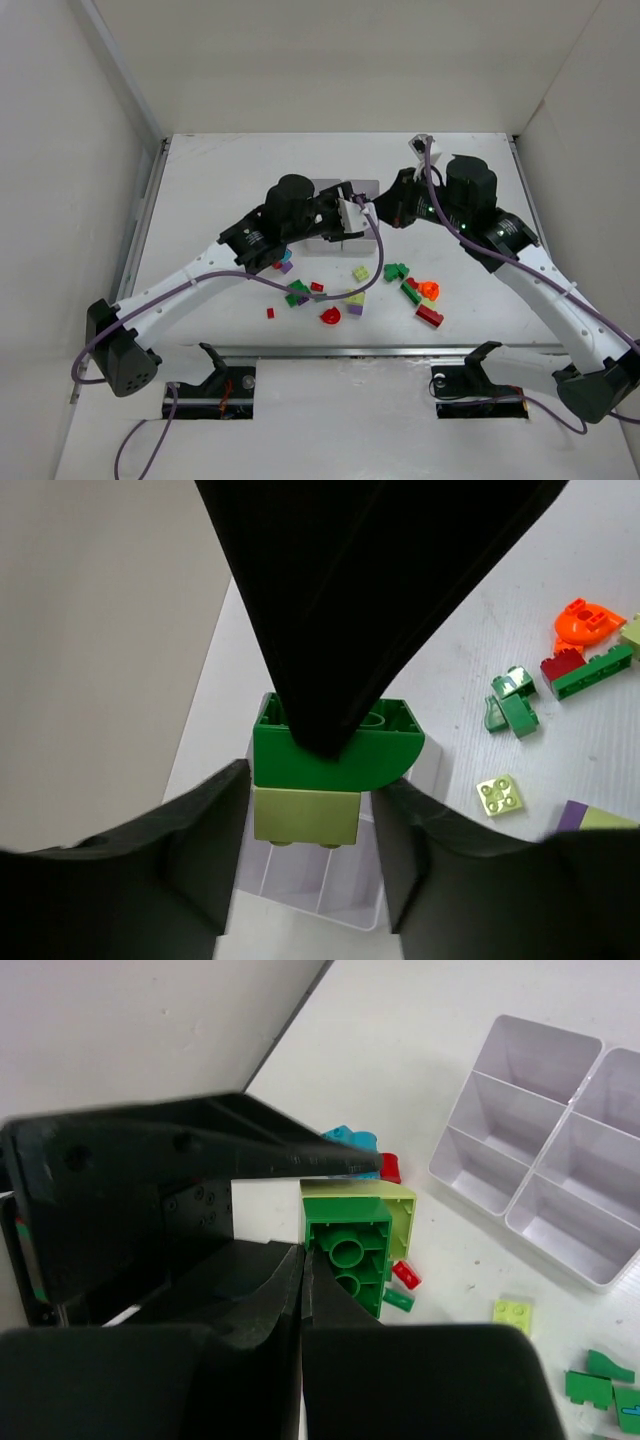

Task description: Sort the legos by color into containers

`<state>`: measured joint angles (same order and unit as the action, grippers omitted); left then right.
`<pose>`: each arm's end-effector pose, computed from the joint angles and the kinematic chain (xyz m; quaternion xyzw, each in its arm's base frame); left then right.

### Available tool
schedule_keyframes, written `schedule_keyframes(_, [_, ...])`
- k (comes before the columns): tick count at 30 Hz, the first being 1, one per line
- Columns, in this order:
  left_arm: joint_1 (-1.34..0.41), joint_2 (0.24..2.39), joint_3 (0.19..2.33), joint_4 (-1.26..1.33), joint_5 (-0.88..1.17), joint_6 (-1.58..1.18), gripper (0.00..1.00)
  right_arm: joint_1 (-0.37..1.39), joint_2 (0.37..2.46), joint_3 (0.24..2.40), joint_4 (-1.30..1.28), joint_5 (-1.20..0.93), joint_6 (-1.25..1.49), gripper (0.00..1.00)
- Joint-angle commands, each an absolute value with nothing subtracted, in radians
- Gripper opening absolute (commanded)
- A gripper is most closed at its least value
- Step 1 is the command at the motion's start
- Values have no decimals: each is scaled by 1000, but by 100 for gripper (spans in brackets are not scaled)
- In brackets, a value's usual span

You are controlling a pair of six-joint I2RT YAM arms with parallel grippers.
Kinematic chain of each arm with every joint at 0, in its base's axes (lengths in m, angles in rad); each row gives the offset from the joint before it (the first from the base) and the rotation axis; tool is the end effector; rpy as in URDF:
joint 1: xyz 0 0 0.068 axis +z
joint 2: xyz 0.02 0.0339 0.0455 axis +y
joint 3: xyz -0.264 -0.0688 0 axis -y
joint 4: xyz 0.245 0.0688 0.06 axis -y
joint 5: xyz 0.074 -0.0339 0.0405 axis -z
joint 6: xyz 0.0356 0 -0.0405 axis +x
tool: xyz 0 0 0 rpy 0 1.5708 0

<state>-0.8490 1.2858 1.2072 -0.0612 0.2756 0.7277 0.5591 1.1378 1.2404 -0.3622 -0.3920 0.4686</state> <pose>0.1922 -0.2330 0.3923 0.5937 0.4632 -0.1429 0.6423 0.2048 0.1442 0.4105 -0.1538 0.7713 0.4284 0.4449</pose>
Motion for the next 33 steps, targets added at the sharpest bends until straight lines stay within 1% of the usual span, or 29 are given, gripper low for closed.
schedule_keyframes(1, [-850,1255,1255,-67,287,723,42,561,1129,1227,-298,-417,476,0])
schedule_keyframes(3, [-850,1268,1279,-95,298,710,32,561,1129,1227,-288,-417,485,0])
schedule_keyframes(4, [-850,1269,1301,-112,298,700,19,561,1129,1227,-288,-417,485,0])
schedule_keyframes(6, [-850,1288,1313,-149,298,699,4,561,1129,1227,-279,-417,485,0])
schedule_keyframes(7, [-850,1289,1313,-149,298,689,0,561,1129,1227,-279,-417,485,0])
schedule_keyframes(9, [-850,1289,1313,-149,276,675,0,561,1129,1227,-279,-417,485,0])
schedule_keyframes(12, [-850,1279,1313,-138,276,653,0,561,1141,1227,-311,-417,485,66])
schedule_keyframes(13, [-850,1279,1304,-138,265,644,0,561,1150,1227,-321,-417,473,84])
schedule_keyframes(14, [-850,1279,1304,-138,265,644,0,561,1150,1227,-340,-417,472,100])
schedule_keyframes(16, [-850,1270,1292,-138,255,644,0,561,1150,1227,-351,-376,472,100])
schedule_keyframes(20, [-850,1232,1267,-120,245,635,0,561,1131,1216,-339,-364,472,100])
schedule_keyframes(21, [-850,1232,1256,-120,245,624,0,561,1140,1206,-330,-376,463,100])
schedule_keyframes(23, [-850,1223,1256,-110,255,624,0,561,1149,1197,-302,-420,463,97])
schedule_keyframes(24, [-850,1223,1256,-110,265,624,0,561,1149,1172,-266,-445,453,93])
schedule_keyframes(27, [-850,1201,1247,-110,276,624,0,552,1158,1151,-200,-529,453,84])
schedule_keyframes(28, [-850,1201,1235,-101,276,624,0,552,1158,1150,-186,-529,453,77])
schedule_keyframes(30, [-850,1180,1224,-92,302,635,0,552,1170,1150,-175,-540,453,67])
schedule_keyframes(31, [-850,1180,1224,-92,302,635,0,543,1180,1150,-175,-554,453,60])
schedule_keyframes(32, [-850,1167,1209,-80,313,635,0,543,1189,1161,-175,-566,453,57])
schedule_keyframes(33, [-850,1155,1197,-66,313,635,0,543,1189,1161,-166,-578,453,57])
